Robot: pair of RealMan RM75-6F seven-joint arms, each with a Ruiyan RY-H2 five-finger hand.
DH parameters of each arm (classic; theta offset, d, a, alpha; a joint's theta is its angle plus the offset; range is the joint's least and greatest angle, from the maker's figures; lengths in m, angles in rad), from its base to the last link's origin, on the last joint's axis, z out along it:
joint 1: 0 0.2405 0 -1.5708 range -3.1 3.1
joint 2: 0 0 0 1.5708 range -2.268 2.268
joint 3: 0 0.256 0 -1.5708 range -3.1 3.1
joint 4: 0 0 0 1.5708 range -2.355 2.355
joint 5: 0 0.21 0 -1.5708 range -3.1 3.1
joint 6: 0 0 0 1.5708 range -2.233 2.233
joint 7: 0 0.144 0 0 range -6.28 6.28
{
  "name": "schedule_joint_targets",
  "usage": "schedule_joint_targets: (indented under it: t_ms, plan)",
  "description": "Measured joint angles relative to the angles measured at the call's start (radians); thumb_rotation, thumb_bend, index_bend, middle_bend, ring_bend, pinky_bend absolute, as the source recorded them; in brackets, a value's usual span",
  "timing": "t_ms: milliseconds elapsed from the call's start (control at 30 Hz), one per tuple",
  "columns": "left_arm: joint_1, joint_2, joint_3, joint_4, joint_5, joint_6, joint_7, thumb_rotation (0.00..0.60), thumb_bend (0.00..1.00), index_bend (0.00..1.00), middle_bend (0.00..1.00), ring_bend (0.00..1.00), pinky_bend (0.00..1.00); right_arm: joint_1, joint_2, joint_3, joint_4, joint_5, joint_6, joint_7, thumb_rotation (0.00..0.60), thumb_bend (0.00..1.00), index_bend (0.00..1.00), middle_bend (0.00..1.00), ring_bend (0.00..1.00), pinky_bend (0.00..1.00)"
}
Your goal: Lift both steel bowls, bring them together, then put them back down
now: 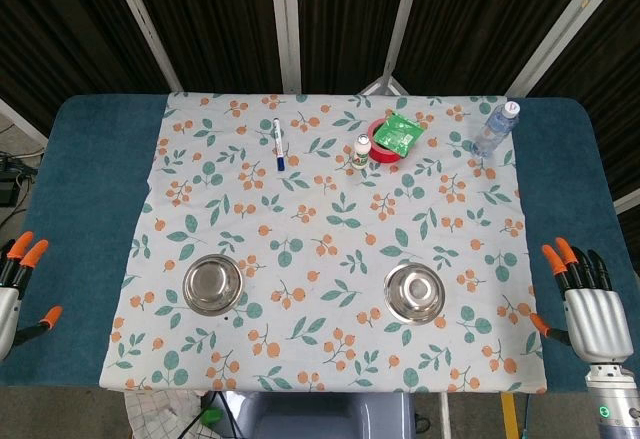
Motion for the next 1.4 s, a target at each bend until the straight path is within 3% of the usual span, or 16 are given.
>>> schedule_joint_targets:
  t_ms: [267,433,967,1233,1400]
  plan:
    - [0.002,0.002,0.003,-0.006,-0.01,-0.009,0.012,0.6,0.33,0.12,0.0,0.0,0.0,-0.001,0.001,-0.001,-0.002,0.001,0.0,-0.004,0.6,0.18,0.11,0.0,0.06,0.0]
    - [0.003,0.002,0.003,-0.01,-0.003,-0.004,0.016,0.6,0.33,0.12,0.0,0.0,0.0,0.0,0.002,-0.002,-0.004,-0.001,-0.003,0.001,0.6,0.18,0.15,0.08,0.06,0.0]
    - [0.002,-0.006,0.0,0.01,0.011,0.007,0.005,0.6,0.33,0.12,0.0,0.0,0.0,0.002,-0.003,-0.004,-0.007,-0.017,0.003,0.016,0.6,0.18,0.15,0.08,0.07,0.0]
    - [-0.017,-0.014,0.01,-0.002,-0.001,-0.054,0.041,0.6,0.33,0.12,0.0,0.0,0.02,0.005,0.011,-0.019,-0.036,-0.018,-0.027,0.081,0.6,0.18,0.15,0.08,0.12,0.0]
    - [-0.042,-0.017,0.012,-0.019,-0.021,-0.112,0.059,0.6,0.32,0.12,0.0,0.0,0.09,0.024,0.033,-0.037,-0.079,-0.023,-0.094,0.133,0.6,0.18,0.15,0.08,0.12,0.0]
